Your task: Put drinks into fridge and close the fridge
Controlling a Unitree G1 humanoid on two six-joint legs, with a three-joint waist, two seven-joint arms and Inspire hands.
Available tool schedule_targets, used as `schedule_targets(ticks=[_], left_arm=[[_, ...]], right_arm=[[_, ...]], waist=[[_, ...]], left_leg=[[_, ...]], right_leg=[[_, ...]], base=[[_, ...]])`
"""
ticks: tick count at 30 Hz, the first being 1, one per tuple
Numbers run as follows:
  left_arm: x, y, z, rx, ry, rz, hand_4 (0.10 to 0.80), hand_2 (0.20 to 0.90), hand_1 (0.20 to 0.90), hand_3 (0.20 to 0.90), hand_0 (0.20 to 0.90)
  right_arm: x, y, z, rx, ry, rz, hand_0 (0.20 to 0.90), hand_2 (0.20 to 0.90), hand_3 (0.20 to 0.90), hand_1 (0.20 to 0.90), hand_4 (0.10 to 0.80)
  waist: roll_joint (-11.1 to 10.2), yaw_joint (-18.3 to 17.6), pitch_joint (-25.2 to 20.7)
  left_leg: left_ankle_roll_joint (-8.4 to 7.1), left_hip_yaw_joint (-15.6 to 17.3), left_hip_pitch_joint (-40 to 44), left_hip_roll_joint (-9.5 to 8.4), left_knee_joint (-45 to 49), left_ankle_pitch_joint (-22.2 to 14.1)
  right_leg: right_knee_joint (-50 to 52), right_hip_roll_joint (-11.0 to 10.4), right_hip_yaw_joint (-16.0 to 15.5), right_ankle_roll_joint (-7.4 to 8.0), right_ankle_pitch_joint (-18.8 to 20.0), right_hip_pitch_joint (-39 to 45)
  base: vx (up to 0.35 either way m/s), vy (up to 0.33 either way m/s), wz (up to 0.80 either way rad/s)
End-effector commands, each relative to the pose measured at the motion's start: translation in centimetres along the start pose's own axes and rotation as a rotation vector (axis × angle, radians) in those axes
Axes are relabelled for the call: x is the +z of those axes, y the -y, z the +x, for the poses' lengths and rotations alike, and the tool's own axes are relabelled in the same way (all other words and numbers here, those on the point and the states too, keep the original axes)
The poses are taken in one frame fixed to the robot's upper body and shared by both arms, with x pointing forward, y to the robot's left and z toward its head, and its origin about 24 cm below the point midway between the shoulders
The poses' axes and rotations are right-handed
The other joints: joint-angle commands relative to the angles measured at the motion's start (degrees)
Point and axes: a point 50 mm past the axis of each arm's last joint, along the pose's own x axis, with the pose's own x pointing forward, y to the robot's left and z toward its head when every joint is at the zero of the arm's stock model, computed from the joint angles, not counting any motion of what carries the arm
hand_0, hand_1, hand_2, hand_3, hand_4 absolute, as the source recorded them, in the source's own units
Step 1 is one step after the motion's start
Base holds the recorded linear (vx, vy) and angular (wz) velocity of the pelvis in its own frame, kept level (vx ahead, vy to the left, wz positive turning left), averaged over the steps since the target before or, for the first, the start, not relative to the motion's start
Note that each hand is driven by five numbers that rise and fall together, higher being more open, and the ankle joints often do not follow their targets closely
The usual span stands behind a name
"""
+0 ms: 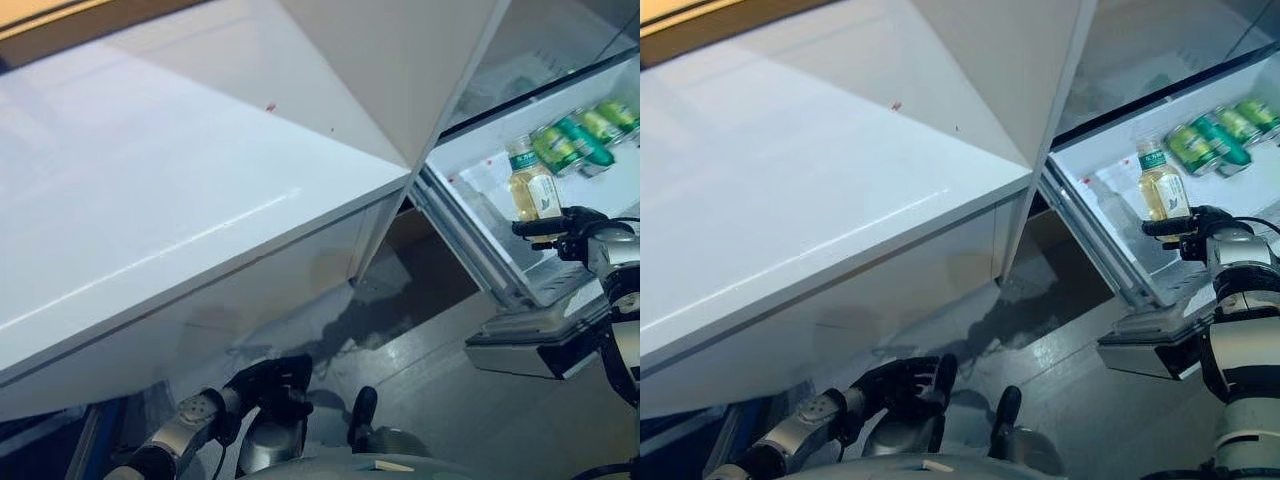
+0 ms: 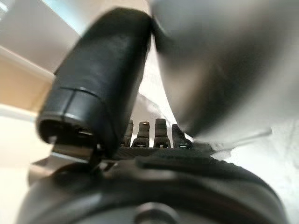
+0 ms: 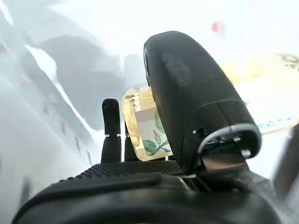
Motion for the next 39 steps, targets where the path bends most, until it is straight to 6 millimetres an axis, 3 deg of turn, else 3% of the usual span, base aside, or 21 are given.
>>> schedule_targets(ticks=[1,8,14,15,16,17,18,25,29,31,32,33,35,39], left_arm=[[0.4,-0.8,-0.3,0.040,0.028,0.074,0.800,0.900,0.900,0.900,0.900],[0.2,-1.6,-0.6,0.070,-0.007,0.109,0.800,0.900,0.900,0.900,0.900],[0.1,-2.4,-1.0,0.101,-0.019,0.113,0.800,0.900,0.900,0.900,0.900],[0.1,-2.5,-1.0,0.106,-0.024,0.117,0.800,0.900,0.900,0.900,0.900],[0.1,-2.6,-1.0,0.110,-0.030,0.121,0.800,0.900,0.900,0.900,0.900],[0.1,-2.7,-1.0,0.113,-0.036,0.123,0.800,0.900,0.900,0.900,0.900],[-0.1,-2.8,-1.0,0.121,-0.048,0.122,0.800,0.900,0.900,0.900,0.900],[-1.5,-3.3,-1.3,0.164,-0.137,0.118,0.800,0.900,0.900,0.900,0.900],[-1.9,-3.5,-1.5,0.176,-0.159,0.102,0.800,0.900,0.900,0.900,0.900],[-2.5,-3.6,-1.8,0.185,-0.184,0.096,0.800,0.900,0.900,0.900,0.900],[-2.5,-3.6,-1.8,0.186,-0.186,0.095,0.800,0.900,0.900,0.900,0.900],[-2.9,-3.7,-2.0,0.192,-0.197,0.086,0.800,0.900,0.900,0.900,0.900],[-3.4,-3.7,-2.3,0.202,-0.211,0.068,0.800,0.900,0.900,0.900,0.900],[-4.9,-2.9,-2.6,0.211,-0.238,0.039,0.800,0.900,0.900,0.900,0.900]], right_arm=[[6.7,4.1,-2.3,-0.163,0.211,-0.092,0.300,0.300,0.200,0.300,0.100],[3.8,5.0,-1.8,-0.156,0.028,-0.292,0.300,0.300,0.200,0.300,0.100],[2.7,5.1,-1.6,-0.103,-0.047,-0.334,0.300,0.300,0.200,0.300,0.100],[2.6,5.0,-1.6,-0.095,-0.052,-0.341,0.380,0.380,0.293,0.380,0.193],[2.6,4.9,-1.6,-0.088,-0.058,-0.348,0.380,0.380,0.293,0.380,0.193],[2.5,4.9,-1.5,-0.083,-0.062,-0.354,0.799,0.799,0.782,0.799,0.682],[2.3,4.7,-1.5,-0.068,-0.073,-0.362,0.900,0.900,0.900,0.900,0.800],[2.4,3.2,-1.2,0.021,-0.062,-0.346,0.900,0.900,0.900,0.900,0.800],[3.6,2.6,-1.5,0.079,0.014,-0.314,0.900,0.900,0.900,0.900,0.800],[6.2,2.3,-2.4,0.079,0.188,-0.267,0.900,0.900,0.900,0.900,0.800],[6.3,2.3,-2.5,0.082,0.199,-0.256,0.900,0.900,0.900,0.900,0.800],[8.4,2.3,-3.7,0.074,0.359,-0.175,0.900,0.900,0.900,0.900,0.800],[10.8,2.4,-5.5,0.048,0.568,-0.048,0.900,0.900,0.900,0.900,0.800],[12.4,4.1,-9.2,-0.044,0.927,0.326,0.900,0.900,0.900,0.900,0.800]], waist=[[-0.5,0.5,-2.5],[-0.1,1.5,-0.2],[-0.3,2.3,0.5],[-0.3,2.3,0.6],[-0.4,2.4,0.6],[-0.4,2.4,0.7],[-0.4,2.5,0.7],[-0.6,2.3,0.4],[-0.8,1.7,-0.1],[-1.3,0.9,-0.7],[-1.4,0.7,-0.9],[-1.8,0.0,-1.4],[-2.3,-1.0,-2.1],[-2.6,-3.4,-3.8]], left_leg=[[1.17,2.5,-1.6,-0.85,6.7,-7.7],[1.22,1.7,-2.5,-1.28,8.0,-7.7],[1.08,1.4,-2.2,-1.32,8.3,-7.8],[1.05,1.3,-2.2,-1.34,8.3,-7.8],[1.04,1.3,-2.3,-1.35,8.3,-7.8],[1.03,1.3,-2.3,-1.35,8.4,-7.8],[1.00,1.3,-2.3,-1.35,8.5,-7.7],[0.93,1.6,-1.4,-1.15,8.1,-7.7],[0.86,2.0,-0.7,-0.99,7.7,-7.7],[0.80,2.8,0.3,-0.73,7.4,-8.0],[0.81,2.8,0.2,-0.74,7.3,-7.9],[0.76,3.3,0.7,-0.54,6.8,-7.9],[0.73,4.0,1.4,-0.41,6.2,-8.0],[0.93,5.5,2.9,-0.27,4.9,-8.5]], right_leg=[[10.1,1.1,1.3,-0.04,-3.9,-5.8],[11.0,0.7,0.0,-0.28,-4.1,-5.9],[11.1,0.5,-0.8,-0.19,-4.2,-5.2],[11.1,0.5,-0.8,-0.18,-4.2,-5.2],[11.1,0.5,-0.9,-0.18,-4.3,-5.2],[11.2,0.5,-1.0,-0.18,-4.3,-5.2],[11.2,0.4,-1.1,-0.15,-4.3,-5.1],[11.2,0.2,-1.2,0.06,-4.3,-4.4],[11.1,0.1,-1.1,0.18,-4.3,-4.1],[11.2,0.1,-0.7,0.37,-4.4,-3.6],[11.1,0.1,-0.7,0.40,-4.3,-3.8],[11.1,0.1,-0.6,0.58,-4.3,-3.6],[11.1,0.2,-0.2,0.78,-4.4,-3.3],[10.9,0.4,1.0,1.54,-4.5,-3.1]], base=[[-0.016,-0.019,0.13],[-0.009,-0.015,0.06],[0.001,-0.021,0.08],[-0.017,-0.023,0.11],[-0.013,-0.013,0.09],[-0.011,-0.011,0.08],[-0.010,-0.010,0.05],[-0.001,-0.002,0.01],[-0.008,0.017,-0.01],[-0.002,0.011,-0.02],[0.007,0.018,-0.08],[0.000,0.016,-0.12],[0.006,0.016,-0.17],[-0.011,0.027,-0.11]])
